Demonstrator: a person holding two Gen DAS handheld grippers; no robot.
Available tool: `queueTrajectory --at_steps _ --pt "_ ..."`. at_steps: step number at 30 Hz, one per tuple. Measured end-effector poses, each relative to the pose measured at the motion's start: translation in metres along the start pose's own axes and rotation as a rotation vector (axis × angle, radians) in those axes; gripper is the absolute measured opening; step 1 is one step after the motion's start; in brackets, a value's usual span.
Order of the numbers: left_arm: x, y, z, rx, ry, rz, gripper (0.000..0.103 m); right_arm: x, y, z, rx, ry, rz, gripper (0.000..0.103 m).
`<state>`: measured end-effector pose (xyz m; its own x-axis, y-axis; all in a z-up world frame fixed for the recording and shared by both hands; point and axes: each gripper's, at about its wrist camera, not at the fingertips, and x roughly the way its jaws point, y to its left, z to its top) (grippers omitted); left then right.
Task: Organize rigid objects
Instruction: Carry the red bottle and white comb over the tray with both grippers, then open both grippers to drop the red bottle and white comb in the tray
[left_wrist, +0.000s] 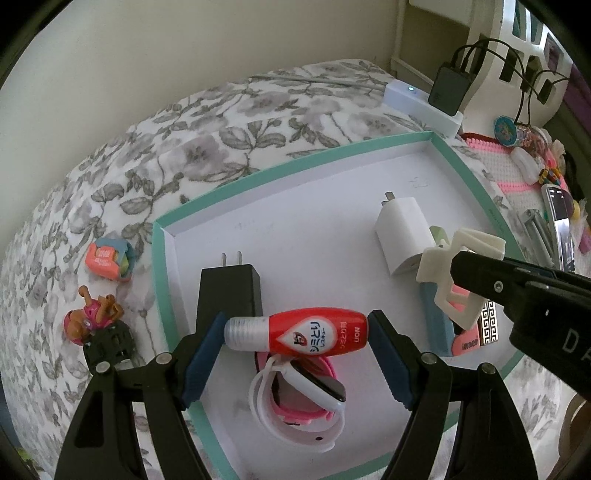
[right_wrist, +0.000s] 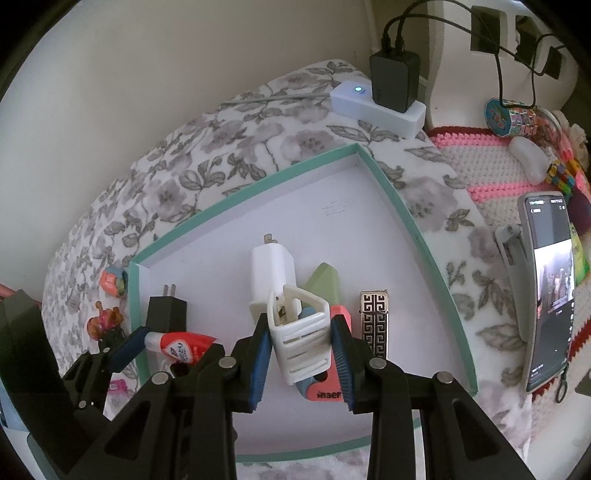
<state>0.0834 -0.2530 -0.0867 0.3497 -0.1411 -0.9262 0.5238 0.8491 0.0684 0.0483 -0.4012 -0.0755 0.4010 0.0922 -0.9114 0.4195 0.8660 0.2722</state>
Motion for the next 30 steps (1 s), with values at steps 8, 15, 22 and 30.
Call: queueTrajectory --at_steps 8,15,22,30 --pt "-0.012 0.004 0.002 -0.004 -0.038 0.014 0.079 -0.008 0.001 0.001 -0.007 -0.027 -0.004 0.043" --pt "-0.028 0.012 0.006 -0.033 -0.094 0.012 0.091 -0.029 0.006 0.004 -0.016 -0.086 -0.003 0.051" --pt "-0.033 0.031 0.007 -0.101 -0.117 0.033 0.092 -0.042 0.008 0.005 -0.013 -0.127 0.001 0.060" --pt "-0.038 0.068 0.004 -0.233 -0.135 0.072 0.092 -0.035 0.012 0.004 -0.032 -0.118 -0.015 0.068"
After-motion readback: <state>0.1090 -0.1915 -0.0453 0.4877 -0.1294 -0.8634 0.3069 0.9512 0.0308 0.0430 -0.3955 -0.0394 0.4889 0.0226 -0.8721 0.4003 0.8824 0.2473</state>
